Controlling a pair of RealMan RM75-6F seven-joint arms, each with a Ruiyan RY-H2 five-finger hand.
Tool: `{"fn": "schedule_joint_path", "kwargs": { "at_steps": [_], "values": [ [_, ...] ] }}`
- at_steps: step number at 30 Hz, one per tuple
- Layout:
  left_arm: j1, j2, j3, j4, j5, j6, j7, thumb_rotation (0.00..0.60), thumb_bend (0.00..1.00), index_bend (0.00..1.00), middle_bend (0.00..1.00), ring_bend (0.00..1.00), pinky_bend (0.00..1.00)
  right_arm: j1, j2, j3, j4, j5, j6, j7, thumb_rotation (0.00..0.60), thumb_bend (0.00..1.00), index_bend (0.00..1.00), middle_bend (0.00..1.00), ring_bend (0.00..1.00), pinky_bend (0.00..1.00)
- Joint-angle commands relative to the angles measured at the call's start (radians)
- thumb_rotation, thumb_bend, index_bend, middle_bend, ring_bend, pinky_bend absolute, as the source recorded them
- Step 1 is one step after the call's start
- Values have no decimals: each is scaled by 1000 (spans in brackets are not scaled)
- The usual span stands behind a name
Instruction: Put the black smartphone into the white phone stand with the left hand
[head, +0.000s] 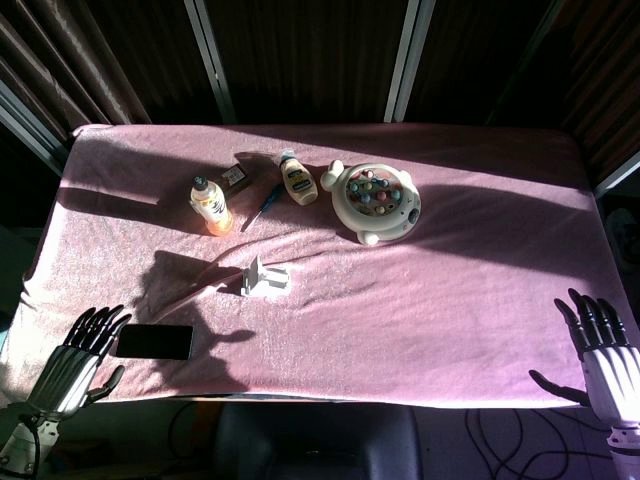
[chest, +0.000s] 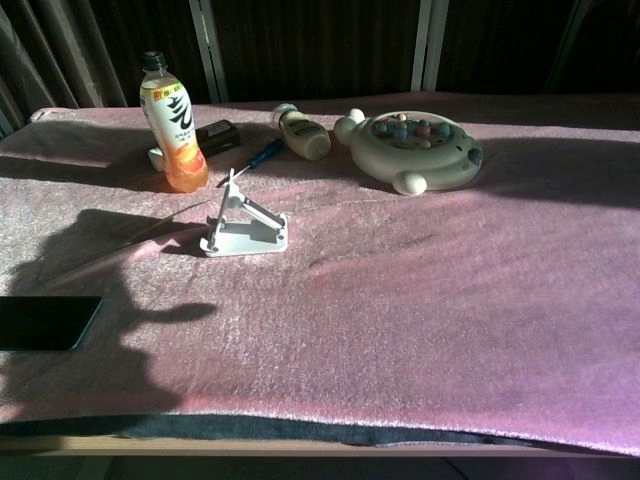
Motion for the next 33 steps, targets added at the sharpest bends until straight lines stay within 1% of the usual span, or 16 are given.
{"fn": "schedule_joint_path", "kwargs": {
  "at_steps": [1,4,6,8,11,14,16,20,22,25,27,33],
  "values": [
    [-2,-5,1,6,10,1,1,600,379,0,1,0,0,0,2,-1,-1,0,-3,2,600,235,0,0,0,0],
    [-21,-7,17,9,37,-29,-26,600,347,0,6,0,0,0,2,-1,-4,0,-5,0,600,235,0,0,0,0],
    [-44,2,30,-1,48,-82,-6,600,338,0,6,0,0,5,2,-3,-6,-6,-12,-2,600,235,0,0,0,0],
    [-63,11,34,-28,43,-134,57,600,336,0,6,0,0,9,3,-5,-8,-11,-20,-6,600,236,0,0,0,0],
    [-111,15,28,-98,1,-273,187,600,337,0,7,0,0,19,11,-15,-11,-29,-39,-7,600,235,0,0,0,0],
    [-141,-13,4,-114,-62,-358,283,600,337,0,12,0,0,26,15,-19,-15,-40,-46,3,600,235,0,0,0,0],
    [-152,-38,-9,-111,-99,-394,330,600,337,0,25,0,0,30,15,-21,-16,-44,-51,3,600,236,0,0,0,0],
    [-160,-55,-18,-109,-128,-417,362,600,338,2,41,0,0,32,16,-22,-17,-47,-55,5,600,235,0,0,0,0],
    [-174,-76,-28,-106,-158,-451,402,600,340,16,65,0,0,36,18,-25,-18,-52,-60,9,600,235,0,0,0,0],
    [-201,-123,-55,-75,-251,-522,501,600,341,22,74,0,0,42,24,-34,-20,-76,-62,16,600,236,0,0,0,0],
    [-201,-147,-68,-64,-299,-520,567,600,341,18,71,0,0,43,27,-37,-20,-79,-63,22,600,235,0,0,0,0],
    [-211,-164,-80,-63,-409,-544,641,600,342,0,59,0,0,44,26,-34,-26,-67,-67,16,600,235,0,0,0,0]
  ]
}}
